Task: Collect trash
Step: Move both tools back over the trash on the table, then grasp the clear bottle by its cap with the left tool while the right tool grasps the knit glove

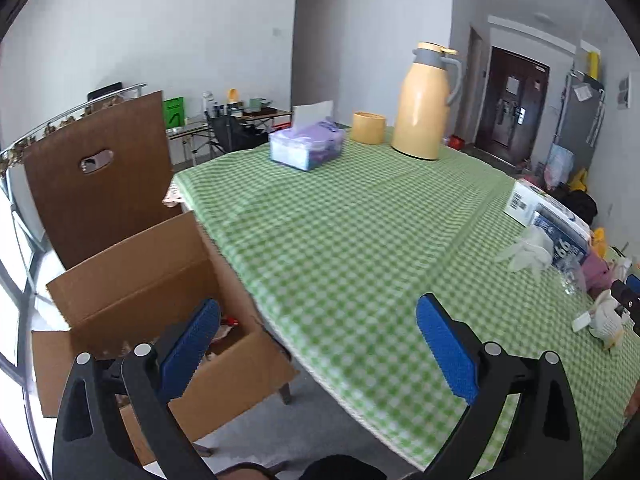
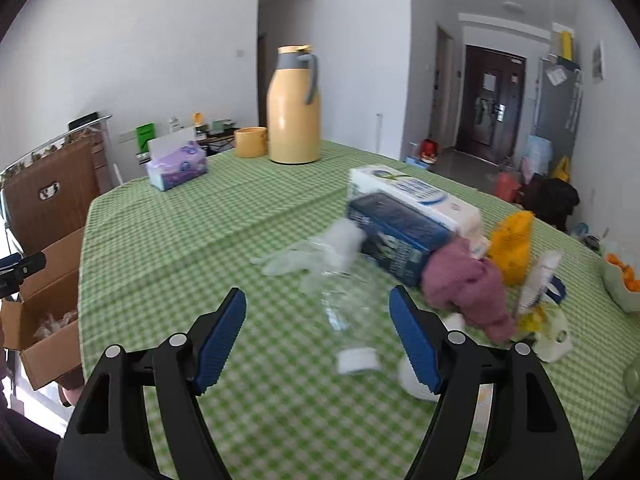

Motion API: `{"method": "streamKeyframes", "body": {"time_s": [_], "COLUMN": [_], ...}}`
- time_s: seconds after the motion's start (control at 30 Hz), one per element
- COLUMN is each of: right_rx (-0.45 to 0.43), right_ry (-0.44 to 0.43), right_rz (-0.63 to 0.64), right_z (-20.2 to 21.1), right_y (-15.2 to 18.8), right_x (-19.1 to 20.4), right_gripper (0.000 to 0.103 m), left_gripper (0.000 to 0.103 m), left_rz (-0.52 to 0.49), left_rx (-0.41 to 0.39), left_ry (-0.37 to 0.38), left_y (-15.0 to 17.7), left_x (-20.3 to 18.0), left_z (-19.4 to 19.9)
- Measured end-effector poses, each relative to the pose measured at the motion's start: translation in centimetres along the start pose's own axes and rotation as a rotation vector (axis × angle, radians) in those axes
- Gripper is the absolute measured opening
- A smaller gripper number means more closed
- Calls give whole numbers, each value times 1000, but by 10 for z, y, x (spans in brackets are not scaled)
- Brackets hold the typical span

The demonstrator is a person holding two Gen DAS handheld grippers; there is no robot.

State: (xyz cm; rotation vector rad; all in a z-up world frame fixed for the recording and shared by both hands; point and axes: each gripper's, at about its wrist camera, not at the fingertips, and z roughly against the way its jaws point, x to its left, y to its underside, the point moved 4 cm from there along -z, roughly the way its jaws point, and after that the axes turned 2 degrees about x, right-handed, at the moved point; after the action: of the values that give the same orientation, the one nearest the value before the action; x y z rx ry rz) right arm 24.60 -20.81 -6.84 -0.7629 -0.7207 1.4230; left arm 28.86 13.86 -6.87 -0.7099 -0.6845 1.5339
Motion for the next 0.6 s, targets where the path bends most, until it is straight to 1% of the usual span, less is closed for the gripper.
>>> {"method": "streamKeyframes", "body": {"time_s": [0.07,0.1,0.2,0.3,0.33,0.37,0.4,0.43,0.47,0.5,0.57,0.6], "right_rx": [30,62,152,203,216,227,231,227,218,208,167,146], "right_ry": [28,36,36,22,13,10,-8,-51,-90,-100,-115,-109], "right_rz": [-22,-19,25,55,58,57,27,-19,-65,-88,-154,-171], "right_z": [-3,-6,-22,-38,-42,-45,-47,-46,-43,-39,-31,-25], "right_y": [10,16,32,47,51,54,56,56,56,57,57,56], "right_x": [-27,-36,-48,-56,-60,-63,-71,-78,-86,-94,-107,-112], "right_gripper": [71,71,71,71,69,52,43,35,21,18,17,17], "left_gripper": [95,95,95,95,95,95,95,95,95,95,95,95], "left_rz": [-43,-63,-127,-181,-196,-209,-218,-225,-231,-237,-258,-265], "left_rx": [14,18,23,33,41,51,63,77,91,116,165,187], "left_ry": [47,67,110,151,169,189,197,207,224,242,283,301], "left_y": [0,1,4,7,8,9,10,11,12,14,18,21], "left_x": [-36,-52,-98,-139,-154,-166,-178,-191,-201,-214,-241,-255], "left_z": [-4,-5,-6,-7,-7,-9,-12,-15,-18,-22,-32,-36]}}
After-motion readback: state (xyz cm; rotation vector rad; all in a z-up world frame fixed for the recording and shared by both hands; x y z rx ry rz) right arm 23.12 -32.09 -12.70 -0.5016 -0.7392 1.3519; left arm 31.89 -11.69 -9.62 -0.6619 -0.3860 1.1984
